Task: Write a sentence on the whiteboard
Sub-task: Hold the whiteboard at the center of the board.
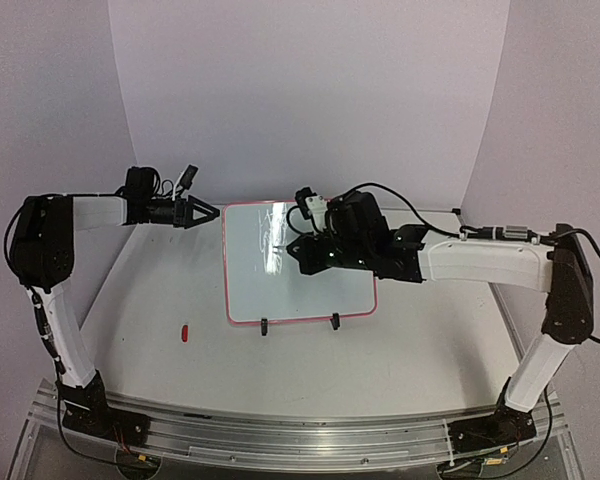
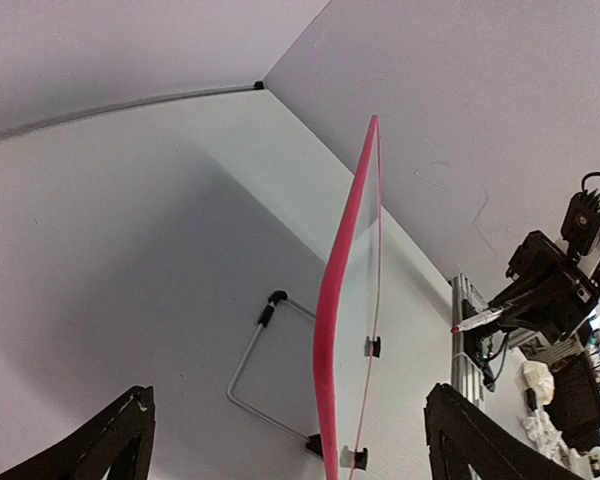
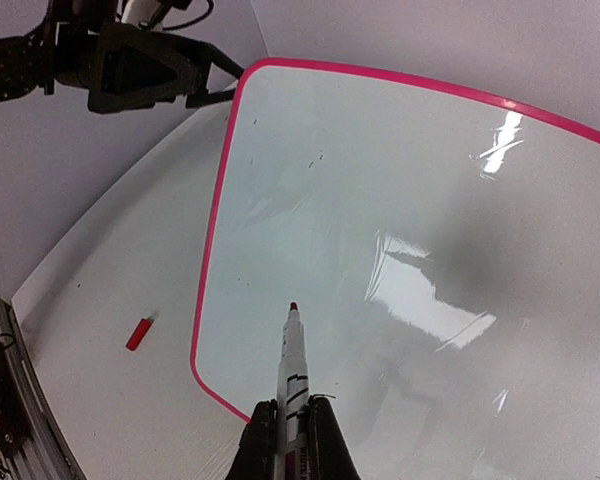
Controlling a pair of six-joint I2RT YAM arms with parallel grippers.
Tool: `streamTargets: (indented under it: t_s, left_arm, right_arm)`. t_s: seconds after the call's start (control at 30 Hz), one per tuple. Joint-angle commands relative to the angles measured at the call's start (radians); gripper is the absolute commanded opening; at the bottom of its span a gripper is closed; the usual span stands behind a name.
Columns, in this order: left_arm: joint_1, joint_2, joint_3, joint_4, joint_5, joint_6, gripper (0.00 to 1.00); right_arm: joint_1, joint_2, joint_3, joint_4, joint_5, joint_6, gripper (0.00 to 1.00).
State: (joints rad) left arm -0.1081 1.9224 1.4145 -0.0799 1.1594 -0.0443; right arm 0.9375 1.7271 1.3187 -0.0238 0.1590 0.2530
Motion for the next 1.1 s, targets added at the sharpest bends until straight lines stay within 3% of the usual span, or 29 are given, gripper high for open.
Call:
streamTargets:
  t_s: [0.0,0.17,0.33,0.47,0.63,1.07]
  left_arm:
    - [0.003,0.008,-0.075,0.203,0.088,-0.139,0.90]
    - [-0.002,0.007,-0.086,0.247,0.112,-0.172,0.89]
    - [-0.017,-0.007,-0.146,0.365,0.031,-0.241,0.88]
    - [-0.051,0.002,-0.134,0.323,-0.004,-0.198,0.87]
    - [-0.057,0.006,-0.148,0.393,-0.003,-0.261,0.83]
    - [-0.082,0.023,-0.140,0.402,0.013,-0.286,0.61]
  right_arm:
    - [0.002,0.057,0.102,0.103,-0.043,0.005,0.00]
    - [-0.003,0.084,0.148,0.102,-0.081,-0.029,0.00]
    - [-0.006,0.070,0.131,0.103,-0.057,-0.009,0.00]
    - [-0.008,0.065,0.117,0.104,-0.075,0.003,0.00]
    - [-0.009,0.071,0.116,0.107,-0.116,0.013,0.00]
    - [-0.010,0.098,0.129,0.111,-0.114,0.011,0.00]
